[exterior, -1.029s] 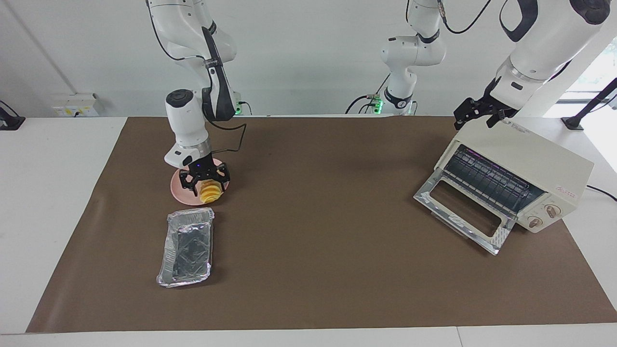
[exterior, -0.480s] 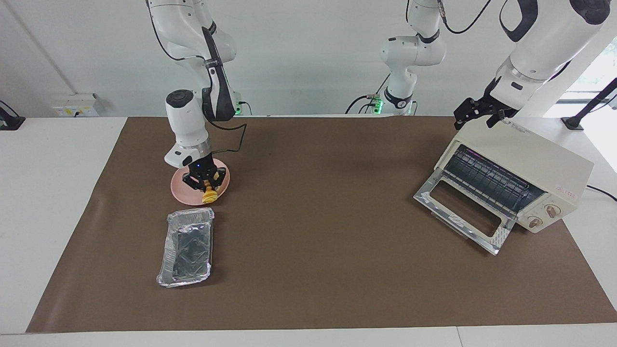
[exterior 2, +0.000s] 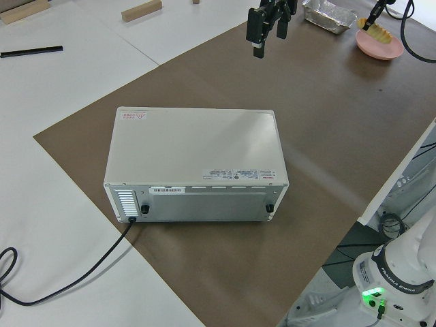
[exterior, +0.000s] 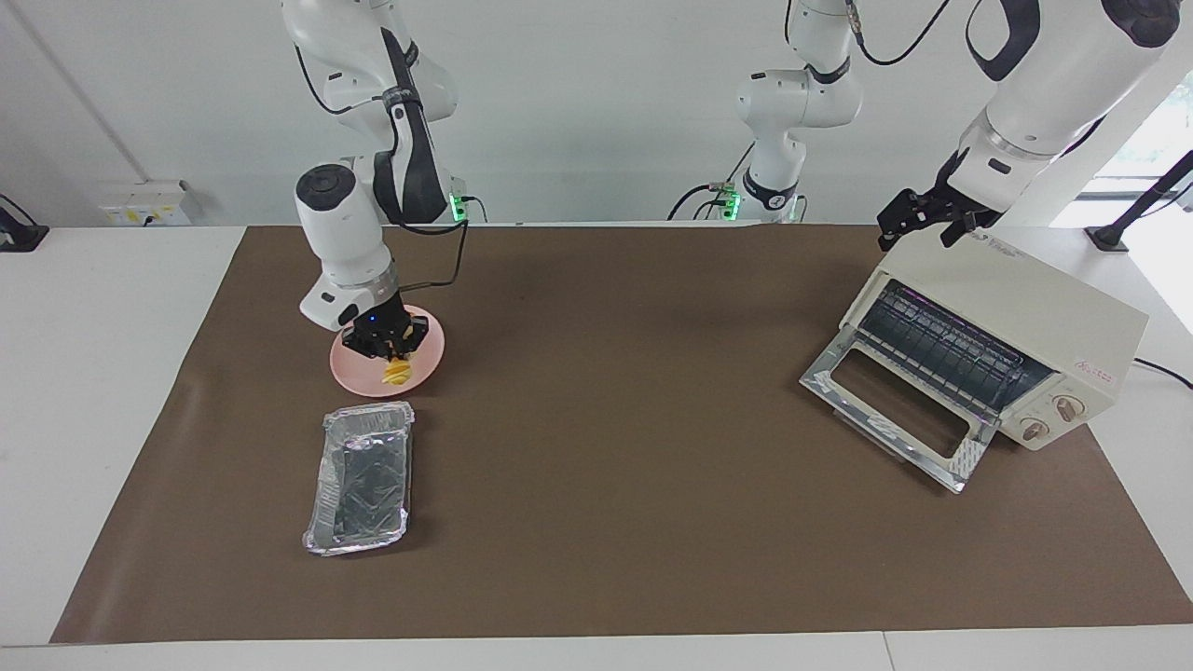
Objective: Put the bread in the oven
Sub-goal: 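Lift the bread with the right gripper and carry it toward the foil tray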
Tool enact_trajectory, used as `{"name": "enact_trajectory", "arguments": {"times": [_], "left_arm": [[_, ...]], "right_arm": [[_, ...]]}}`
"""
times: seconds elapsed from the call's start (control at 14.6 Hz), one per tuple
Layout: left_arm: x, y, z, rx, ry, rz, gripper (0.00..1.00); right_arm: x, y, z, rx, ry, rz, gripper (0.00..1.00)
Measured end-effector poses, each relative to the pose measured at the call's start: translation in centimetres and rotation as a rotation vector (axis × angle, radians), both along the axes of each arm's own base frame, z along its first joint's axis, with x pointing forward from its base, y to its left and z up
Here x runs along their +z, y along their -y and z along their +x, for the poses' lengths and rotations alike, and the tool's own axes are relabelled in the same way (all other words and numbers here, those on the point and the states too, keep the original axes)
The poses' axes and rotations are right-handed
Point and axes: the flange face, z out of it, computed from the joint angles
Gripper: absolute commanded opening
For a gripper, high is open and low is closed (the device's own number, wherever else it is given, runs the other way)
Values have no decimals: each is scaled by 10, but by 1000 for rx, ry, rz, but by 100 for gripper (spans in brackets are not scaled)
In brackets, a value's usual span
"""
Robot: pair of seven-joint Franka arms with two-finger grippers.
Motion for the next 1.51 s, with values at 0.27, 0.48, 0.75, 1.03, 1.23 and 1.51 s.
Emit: {"name": "enact_trajectory", "arguments": {"times": [0.27, 0.48, 0.75, 1.03, 1.23, 1.51], "left_arm": [[0, 0, 0, 0, 0, 0, 100], [0, 0, 0, 0, 0, 0, 100], [0, 0, 0, 0, 0, 0, 100], [0, 0, 0, 0, 0, 0, 100], [0, 0, 0, 0, 0, 0, 100], [0, 0, 0, 0, 0, 0, 100]], "right_arm": [[72, 41, 35, -29, -73, 53, 0], [96, 77, 46, 17, -118, 81, 0], [121, 105, 55, 99, -124, 88, 0], [126, 116, 68, 111, -117, 88, 0], [117, 117, 80, 111, -122, 88, 0], [103, 115, 108, 113, -101, 83, 0]]}}
